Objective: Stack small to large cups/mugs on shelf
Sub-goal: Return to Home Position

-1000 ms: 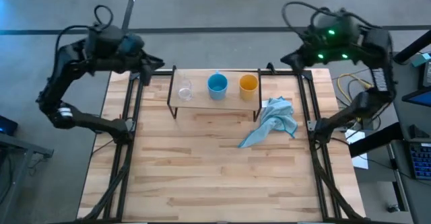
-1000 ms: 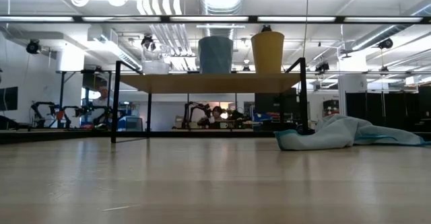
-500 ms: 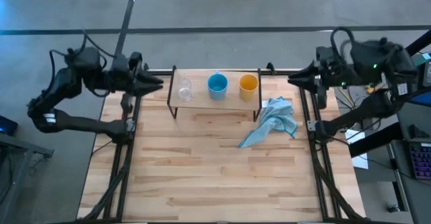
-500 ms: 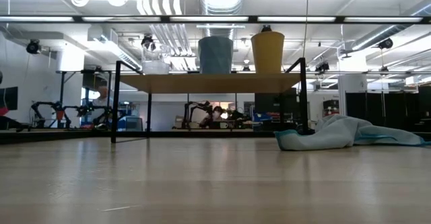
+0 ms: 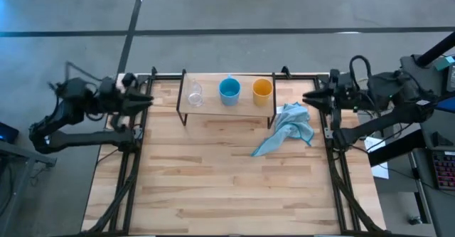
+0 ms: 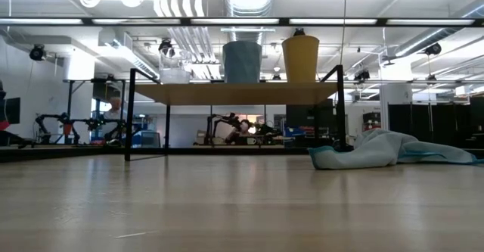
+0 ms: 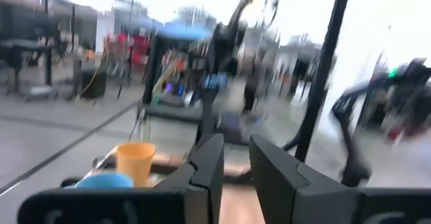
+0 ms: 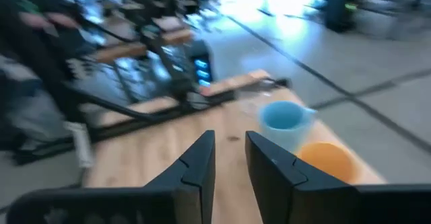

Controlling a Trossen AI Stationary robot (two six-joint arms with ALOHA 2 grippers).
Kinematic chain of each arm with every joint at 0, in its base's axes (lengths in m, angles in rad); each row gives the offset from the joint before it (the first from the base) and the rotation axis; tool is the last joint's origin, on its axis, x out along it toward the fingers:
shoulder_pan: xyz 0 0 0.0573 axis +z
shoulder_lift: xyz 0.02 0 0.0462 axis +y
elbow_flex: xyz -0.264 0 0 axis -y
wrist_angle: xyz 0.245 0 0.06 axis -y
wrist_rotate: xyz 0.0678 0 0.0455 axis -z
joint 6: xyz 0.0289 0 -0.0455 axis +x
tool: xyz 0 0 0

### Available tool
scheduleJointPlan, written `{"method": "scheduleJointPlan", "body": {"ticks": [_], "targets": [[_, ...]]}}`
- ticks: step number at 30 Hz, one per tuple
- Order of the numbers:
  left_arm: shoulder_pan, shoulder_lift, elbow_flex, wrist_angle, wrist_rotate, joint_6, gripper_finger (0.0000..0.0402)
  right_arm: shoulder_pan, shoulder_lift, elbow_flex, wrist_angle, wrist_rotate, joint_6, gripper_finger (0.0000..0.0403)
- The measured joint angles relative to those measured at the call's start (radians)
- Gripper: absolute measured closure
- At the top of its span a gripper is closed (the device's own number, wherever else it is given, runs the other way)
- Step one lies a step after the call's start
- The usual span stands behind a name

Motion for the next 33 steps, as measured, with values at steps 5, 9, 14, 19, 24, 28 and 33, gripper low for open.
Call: {"method": "scheduleJointPlan", "body": {"ticks": [5,9,14,19,24,28,33], "targets": [[0.0,-0.115,-0.099,0.094,0.0,-0.09,0.0343,0.0,-0.131,-0.274,0.305,-0.196,-0.015,0.0332],[0.0,-0.159,-0.174,0.13,0.0,-0.092,0.0343,0.0,-0.204,-0.474,0.517,-0.222,-0.068,0.0334],[0.0,-0.205,-0.245,0.202,-0.002,-0.089,0.0343,0.0,-0.296,-0.651,0.587,-0.211,-0.039,0.0333],[0.0,-0.24,-0.297,0.192,-0.003,-0.089,0.0343,0.0,-0.419,-0.788,0.611,-0.156,0.009,0.0328],[0.0,-0.294,-0.346,0.185,-0.003,-0.089,0.0343,0.0,-0.576,-0.906,0.675,-0.131,0.009,0.0325],[0.0,-0.352,-0.391,0.189,-0.003,-0.089,0.0343,0.0,-0.702,-0.98,0.686,-0.131,0.008,0.0329],[0.001,-0.426,-0.451,0.194,-0.003,-0.09,0.0343,0.0,-0.819,-1.038,0.686,-0.131,0.007,0.0333]]}}
